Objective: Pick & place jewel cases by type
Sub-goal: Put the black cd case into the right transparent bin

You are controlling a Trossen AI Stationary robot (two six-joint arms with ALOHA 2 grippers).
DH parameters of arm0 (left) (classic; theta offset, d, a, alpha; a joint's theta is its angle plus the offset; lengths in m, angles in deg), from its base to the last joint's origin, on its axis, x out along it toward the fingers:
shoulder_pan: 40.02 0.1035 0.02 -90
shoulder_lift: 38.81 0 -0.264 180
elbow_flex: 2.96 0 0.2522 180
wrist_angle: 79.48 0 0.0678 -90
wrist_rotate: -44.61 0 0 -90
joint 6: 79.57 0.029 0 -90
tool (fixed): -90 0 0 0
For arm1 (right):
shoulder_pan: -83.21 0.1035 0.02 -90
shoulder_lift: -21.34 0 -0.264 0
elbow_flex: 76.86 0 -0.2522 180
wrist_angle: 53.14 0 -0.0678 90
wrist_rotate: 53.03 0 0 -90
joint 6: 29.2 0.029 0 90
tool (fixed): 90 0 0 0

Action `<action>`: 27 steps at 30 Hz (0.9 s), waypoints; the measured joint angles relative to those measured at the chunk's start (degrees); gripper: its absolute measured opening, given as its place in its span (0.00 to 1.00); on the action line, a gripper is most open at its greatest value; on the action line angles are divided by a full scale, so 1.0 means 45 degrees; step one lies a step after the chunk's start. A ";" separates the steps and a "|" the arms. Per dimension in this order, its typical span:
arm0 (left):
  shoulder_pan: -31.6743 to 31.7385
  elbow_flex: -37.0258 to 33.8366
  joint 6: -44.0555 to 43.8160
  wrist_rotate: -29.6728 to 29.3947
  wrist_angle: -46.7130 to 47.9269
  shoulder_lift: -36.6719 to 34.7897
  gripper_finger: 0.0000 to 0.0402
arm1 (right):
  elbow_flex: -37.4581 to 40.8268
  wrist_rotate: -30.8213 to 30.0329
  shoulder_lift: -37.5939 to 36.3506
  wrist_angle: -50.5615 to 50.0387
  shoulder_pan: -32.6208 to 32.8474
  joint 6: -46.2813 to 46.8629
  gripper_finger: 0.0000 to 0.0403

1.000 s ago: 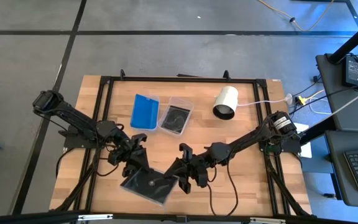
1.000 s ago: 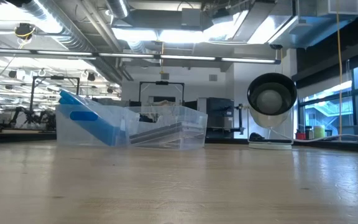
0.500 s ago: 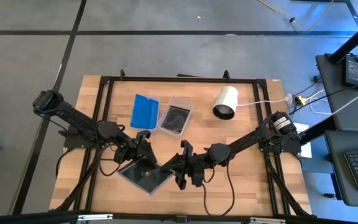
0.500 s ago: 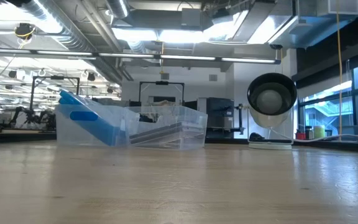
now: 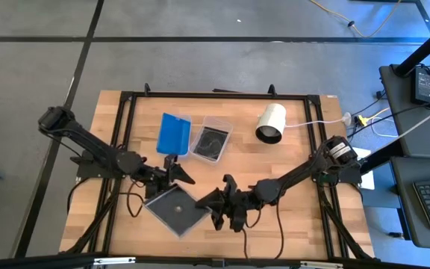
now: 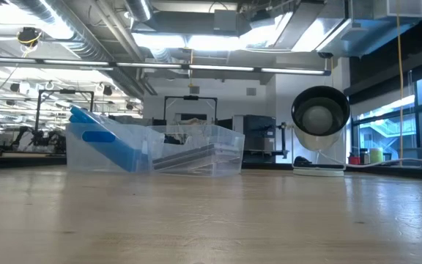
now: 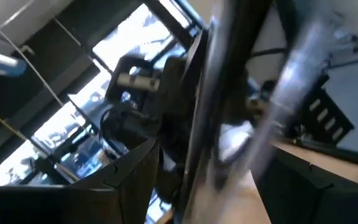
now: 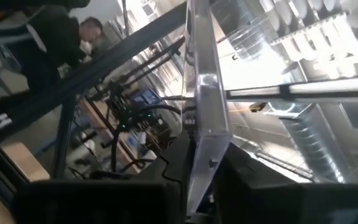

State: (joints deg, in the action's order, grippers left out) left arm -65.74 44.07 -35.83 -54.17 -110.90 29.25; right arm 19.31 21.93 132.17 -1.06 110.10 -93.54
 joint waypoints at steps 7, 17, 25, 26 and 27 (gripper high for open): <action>-0.0455 0.0000 -0.1004 -0.1428 0.3267 -0.1376 0.60 | 0.0000 -0.1585 0.0000 0.0049 0.0620 -0.1530 0.14; -0.0533 -0.0005 -0.6043 -0.1660 1.0155 -0.4022 0.59 | -0.0005 -0.7694 0.0000 0.0043 0.1241 -0.4412 0.14; -0.0530 -0.0005 -0.8297 -0.1990 1.3066 -0.5117 0.59 | -0.0005 -1.1733 -0.0005 0.0045 0.1152 -0.7104 0.14; -0.0530 -0.0005 -0.8639 -0.2114 1.3390 -0.5233 0.59 | -0.0005 -1.2376 0.0000 0.0035 0.1102 -0.7573 0.14; -0.0530 -0.0005 -0.8989 -0.2180 1.3753 -0.5336 0.59 | 0.0022 -1.2797 0.0000 -0.0010 0.1021 -0.7905 0.14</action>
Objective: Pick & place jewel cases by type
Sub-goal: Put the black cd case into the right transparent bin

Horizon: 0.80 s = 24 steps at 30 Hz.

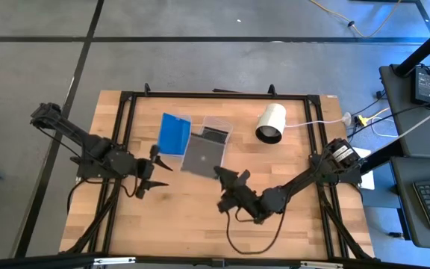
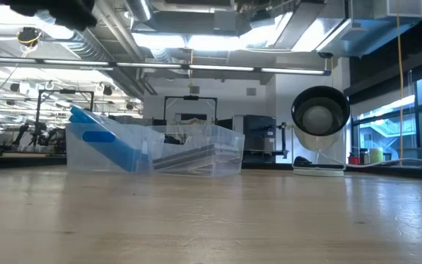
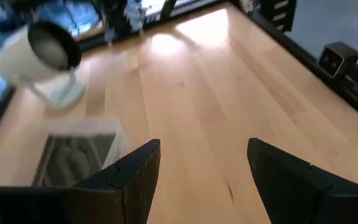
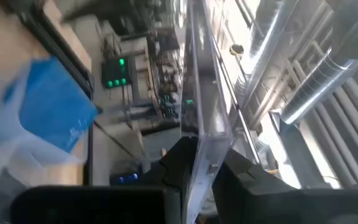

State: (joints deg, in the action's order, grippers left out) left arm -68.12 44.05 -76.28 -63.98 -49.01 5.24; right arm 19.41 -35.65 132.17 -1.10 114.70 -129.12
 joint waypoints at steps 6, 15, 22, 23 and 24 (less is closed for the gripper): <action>0.0000 0.0000 -0.0899 -0.0039 0.1054 -0.0160 0.59 | 0.0196 -0.0013 -0.0005 -0.2004 -0.1005 -0.0431 0.14; 0.0000 0.0000 -0.1608 0.0709 0.1150 -0.0155 0.59 | 0.0201 0.0005 -0.0006 -0.4932 -0.2719 0.0164 0.14; 0.0000 0.0000 -0.1895 0.1112 0.1738 -0.0150 0.59 | 0.0201 0.0030 -0.0711 -0.8586 -0.3060 0.1620 0.14; 0.0000 0.0000 -0.1900 0.1094 0.1830 -0.0150 0.59 | 0.0201 0.0068 -0.0830 -0.8795 -0.3042 0.1927 0.14; 0.0000 0.0000 -0.1900 0.1088 0.1882 -0.0150 0.59 | 0.0201 0.0118 -0.0968 -0.9027 -0.3034 0.2457 0.14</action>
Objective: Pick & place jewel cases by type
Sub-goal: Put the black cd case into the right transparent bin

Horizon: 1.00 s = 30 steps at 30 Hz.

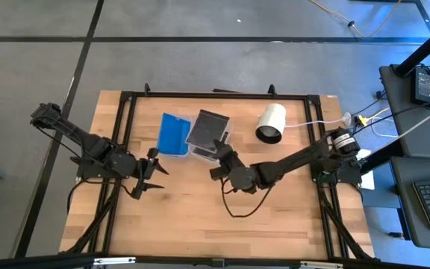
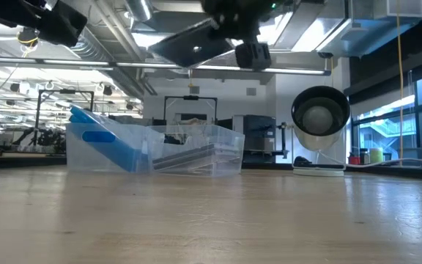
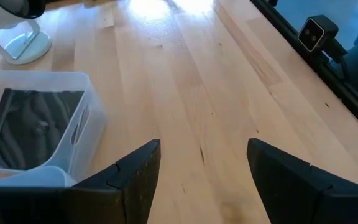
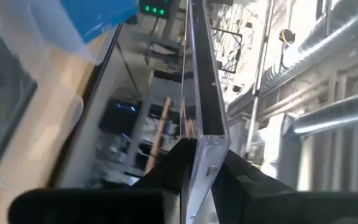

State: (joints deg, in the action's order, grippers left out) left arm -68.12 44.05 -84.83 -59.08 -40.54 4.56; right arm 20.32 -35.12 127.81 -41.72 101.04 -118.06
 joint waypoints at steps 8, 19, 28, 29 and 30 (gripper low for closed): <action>0.0000 0.0000 0.0009 -0.0024 -0.0016 0.0000 0.59 | 0.0000 0.0930 -0.1055 -0.7041 -0.0356 0.6706 0.14; 0.0000 0.0000 0.0204 -0.0039 -0.0021 0.0000 0.59 | 0.0000 0.2839 -0.0919 -0.8987 -0.1055 0.7407 0.14; 0.0000 0.0000 0.0328 -0.0039 -0.0021 0.0000 0.58 | 0.0000 0.4207 -0.0882 -0.9171 -0.1494 0.7412 0.14; 0.0000 0.0000 0.0336 -0.0039 -0.0021 0.0000 0.58 | 0.0000 0.4449 -0.0845 -0.9247 -0.1503 0.7497 0.14; 0.0000 0.0000 0.0352 -0.0039 -0.0021 0.0000 0.58 | 0.0000 0.4577 -0.0774 -0.9277 -0.1508 0.7661 0.14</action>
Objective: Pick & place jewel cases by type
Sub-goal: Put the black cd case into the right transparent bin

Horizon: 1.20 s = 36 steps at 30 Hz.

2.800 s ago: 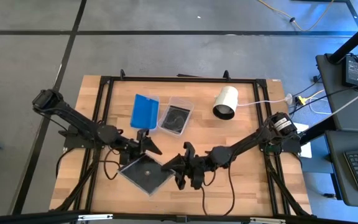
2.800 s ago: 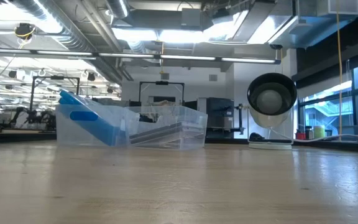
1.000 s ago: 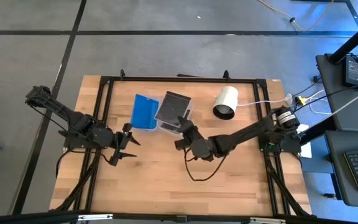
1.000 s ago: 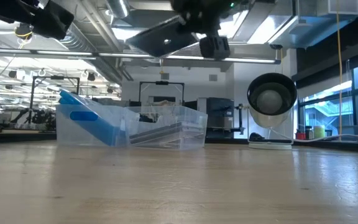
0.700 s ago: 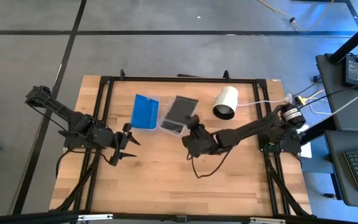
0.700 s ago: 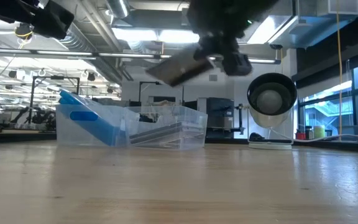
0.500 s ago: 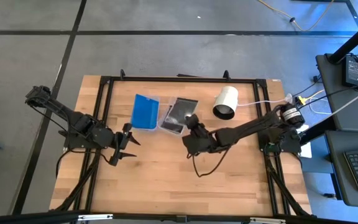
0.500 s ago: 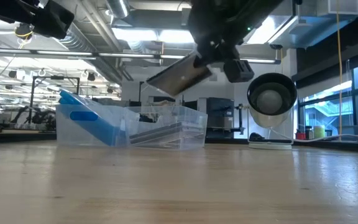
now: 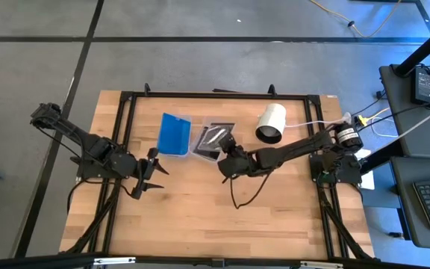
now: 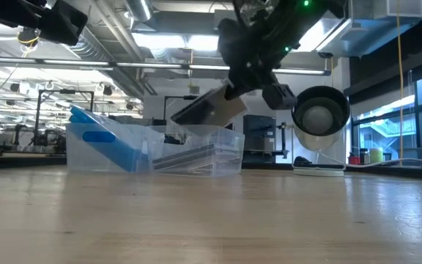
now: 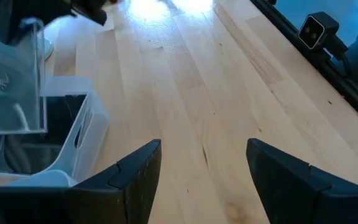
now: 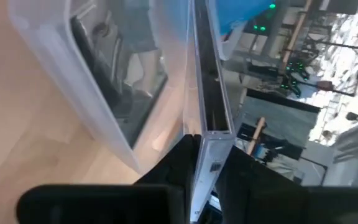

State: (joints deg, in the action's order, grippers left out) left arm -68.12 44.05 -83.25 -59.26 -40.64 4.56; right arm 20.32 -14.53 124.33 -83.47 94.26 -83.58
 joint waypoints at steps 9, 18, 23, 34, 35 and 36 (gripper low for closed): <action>0.0000 0.0000 0.0423 -0.0004 0.0000 0.0000 0.58 | 0.0000 -0.0462 0.1013 -0.0054 -0.0277 -0.0315 0.14; 0.0000 0.0000 0.0329 -0.0003 0.0000 0.0000 0.58 | 0.0000 0.0532 0.1237 0.0019 -0.0251 -0.0317 0.14; 0.0000 0.0000 0.0326 -0.0029 0.0000 0.0000 0.57 | 0.0000 0.1401 0.1237 0.0033 -0.0236 -0.0351 0.14; 0.0000 0.0000 0.0402 -0.0034 0.0000 0.0000 0.57 | 0.0000 0.1500 0.1237 0.0579 -0.0243 -0.0349 0.31; 0.0000 0.0000 0.0415 -0.0034 0.0000 0.0000 0.57 | 0.0000 0.1500 0.1237 0.0667 -0.0243 -0.0342 0.34; 0.0000 0.0000 0.0415 -0.0034 0.0000 0.0000 0.58 | 0.0000 0.1494 0.1237 0.0763 -0.0242 -0.0316 0.38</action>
State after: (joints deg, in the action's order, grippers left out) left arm -68.12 44.05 -81.38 -59.41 -40.64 4.56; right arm 20.32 -7.81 129.90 -80.04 93.17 -85.01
